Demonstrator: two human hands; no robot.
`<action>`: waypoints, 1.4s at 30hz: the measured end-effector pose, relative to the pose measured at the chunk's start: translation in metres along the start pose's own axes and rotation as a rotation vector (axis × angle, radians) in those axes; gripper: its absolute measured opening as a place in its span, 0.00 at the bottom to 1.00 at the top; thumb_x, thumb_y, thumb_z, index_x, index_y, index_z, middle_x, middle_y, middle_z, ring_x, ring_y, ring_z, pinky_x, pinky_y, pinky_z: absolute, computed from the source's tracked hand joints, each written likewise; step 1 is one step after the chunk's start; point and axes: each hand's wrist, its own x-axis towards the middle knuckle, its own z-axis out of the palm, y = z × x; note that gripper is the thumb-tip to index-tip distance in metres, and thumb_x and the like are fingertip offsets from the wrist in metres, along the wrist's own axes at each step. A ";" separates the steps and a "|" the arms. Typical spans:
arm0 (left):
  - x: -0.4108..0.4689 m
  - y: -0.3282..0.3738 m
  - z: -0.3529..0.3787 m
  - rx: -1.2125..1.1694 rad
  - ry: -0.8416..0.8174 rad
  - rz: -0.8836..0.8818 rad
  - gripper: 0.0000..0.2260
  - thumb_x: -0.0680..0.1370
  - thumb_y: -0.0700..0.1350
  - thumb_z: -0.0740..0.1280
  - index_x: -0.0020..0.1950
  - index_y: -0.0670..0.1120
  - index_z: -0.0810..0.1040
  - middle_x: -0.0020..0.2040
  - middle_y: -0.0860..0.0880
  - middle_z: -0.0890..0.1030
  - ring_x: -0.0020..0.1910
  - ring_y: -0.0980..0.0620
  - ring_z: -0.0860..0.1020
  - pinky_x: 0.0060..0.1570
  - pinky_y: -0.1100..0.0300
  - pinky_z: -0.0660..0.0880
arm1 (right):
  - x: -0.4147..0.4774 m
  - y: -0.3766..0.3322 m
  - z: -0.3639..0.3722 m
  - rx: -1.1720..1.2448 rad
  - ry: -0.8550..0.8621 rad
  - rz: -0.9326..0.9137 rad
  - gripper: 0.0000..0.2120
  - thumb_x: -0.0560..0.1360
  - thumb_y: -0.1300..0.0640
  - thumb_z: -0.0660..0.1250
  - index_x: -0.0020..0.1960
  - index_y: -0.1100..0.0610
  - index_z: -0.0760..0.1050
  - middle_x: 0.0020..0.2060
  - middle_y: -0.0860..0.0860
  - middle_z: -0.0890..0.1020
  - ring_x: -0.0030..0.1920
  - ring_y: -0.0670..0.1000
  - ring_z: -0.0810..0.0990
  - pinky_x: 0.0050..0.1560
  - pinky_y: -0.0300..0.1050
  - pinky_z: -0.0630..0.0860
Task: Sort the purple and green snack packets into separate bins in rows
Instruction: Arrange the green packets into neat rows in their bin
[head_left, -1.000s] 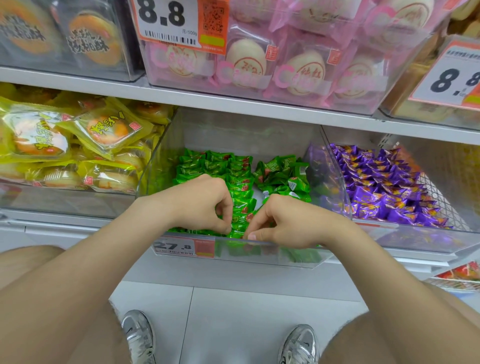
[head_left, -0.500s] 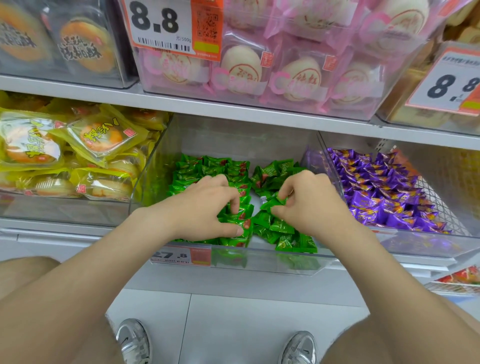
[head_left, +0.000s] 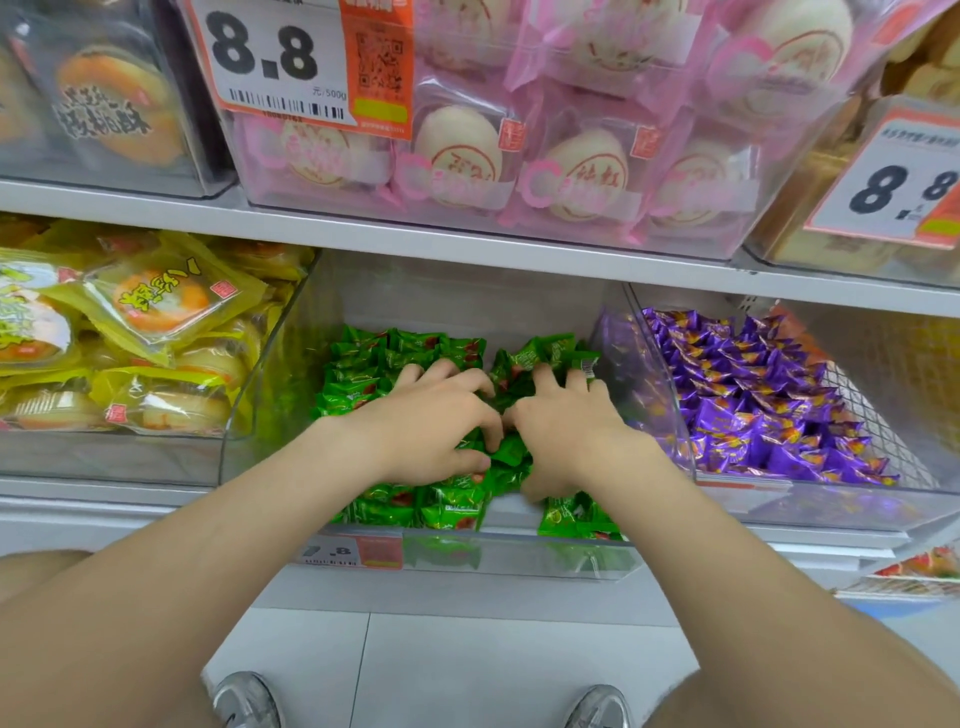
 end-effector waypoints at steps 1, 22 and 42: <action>0.001 -0.001 0.000 0.000 0.006 -0.001 0.11 0.80 0.62 0.69 0.60 0.63 0.80 0.74 0.53 0.67 0.72 0.44 0.63 0.70 0.39 0.62 | 0.001 0.000 0.000 -0.002 0.026 0.006 0.33 0.69 0.45 0.78 0.72 0.48 0.73 0.71 0.59 0.65 0.70 0.69 0.66 0.70 0.65 0.67; -0.057 -0.013 -0.042 -0.321 0.559 -0.491 0.30 0.74 0.38 0.71 0.75 0.47 0.66 0.65 0.41 0.71 0.66 0.36 0.74 0.66 0.42 0.73 | 0.023 -0.057 -0.024 0.833 0.656 -0.147 0.10 0.73 0.59 0.69 0.53 0.56 0.78 0.47 0.58 0.83 0.52 0.64 0.81 0.51 0.57 0.79; -0.009 -0.002 -0.021 0.046 0.264 -0.301 0.24 0.76 0.68 0.67 0.66 0.55 0.75 0.64 0.50 0.74 0.67 0.44 0.71 0.62 0.44 0.71 | 0.058 0.034 -0.012 0.470 0.123 -0.010 0.51 0.65 0.40 0.81 0.81 0.46 0.59 0.77 0.54 0.68 0.77 0.59 0.66 0.72 0.60 0.71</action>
